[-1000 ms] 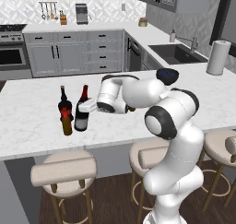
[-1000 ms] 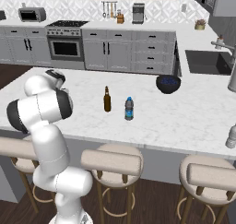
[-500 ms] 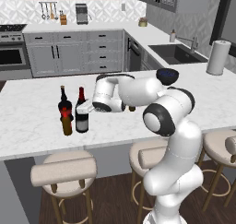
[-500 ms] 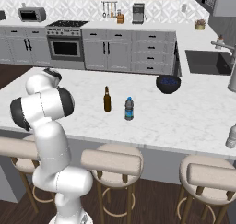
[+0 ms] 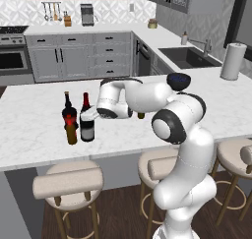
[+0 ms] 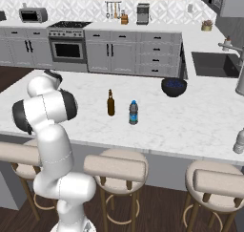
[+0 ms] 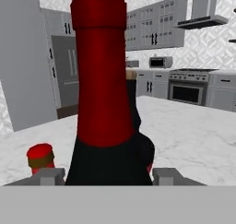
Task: Move the plastic bottles in the middle to the plastics group, and the glass bottles in the middle to the glass group.
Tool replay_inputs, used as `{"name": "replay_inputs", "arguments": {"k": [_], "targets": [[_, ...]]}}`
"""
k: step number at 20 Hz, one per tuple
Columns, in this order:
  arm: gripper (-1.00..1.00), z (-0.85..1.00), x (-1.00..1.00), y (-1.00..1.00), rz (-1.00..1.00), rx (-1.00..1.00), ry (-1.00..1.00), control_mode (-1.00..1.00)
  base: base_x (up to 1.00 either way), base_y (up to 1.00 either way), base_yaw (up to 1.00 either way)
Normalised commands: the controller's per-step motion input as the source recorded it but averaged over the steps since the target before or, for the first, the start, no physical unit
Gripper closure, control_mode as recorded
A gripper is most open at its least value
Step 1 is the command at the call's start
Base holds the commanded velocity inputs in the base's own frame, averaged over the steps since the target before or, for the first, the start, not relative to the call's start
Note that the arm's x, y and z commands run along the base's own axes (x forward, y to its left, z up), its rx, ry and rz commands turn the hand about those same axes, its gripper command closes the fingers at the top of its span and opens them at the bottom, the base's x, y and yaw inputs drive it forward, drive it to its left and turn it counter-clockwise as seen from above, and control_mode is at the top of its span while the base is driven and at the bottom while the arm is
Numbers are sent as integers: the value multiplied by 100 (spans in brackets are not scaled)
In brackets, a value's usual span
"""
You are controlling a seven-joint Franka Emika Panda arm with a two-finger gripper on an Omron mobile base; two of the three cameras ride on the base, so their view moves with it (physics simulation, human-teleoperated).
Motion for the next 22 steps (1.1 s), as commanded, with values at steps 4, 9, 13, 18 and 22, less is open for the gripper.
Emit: {"name": "replay_inputs", "arguments": {"k": [4, 9, 13, 18, 22], "targets": [[-100, -24, 0, -6, 0, 0, 0, -100, 0, 0, 0], [-100, -5, -2, -12, 0, 1, -9, -100, 0, 0, 0], [-100, 0, -8, -4, 0, 2, -14, -100, 0, 0, 0], [-100, 0, -15, -13, 0, 2, -9, -100, 0, 0, 0], [-100, 6, -26, -23, -3, 1, -7, -100, 0, 0, 0]]}}
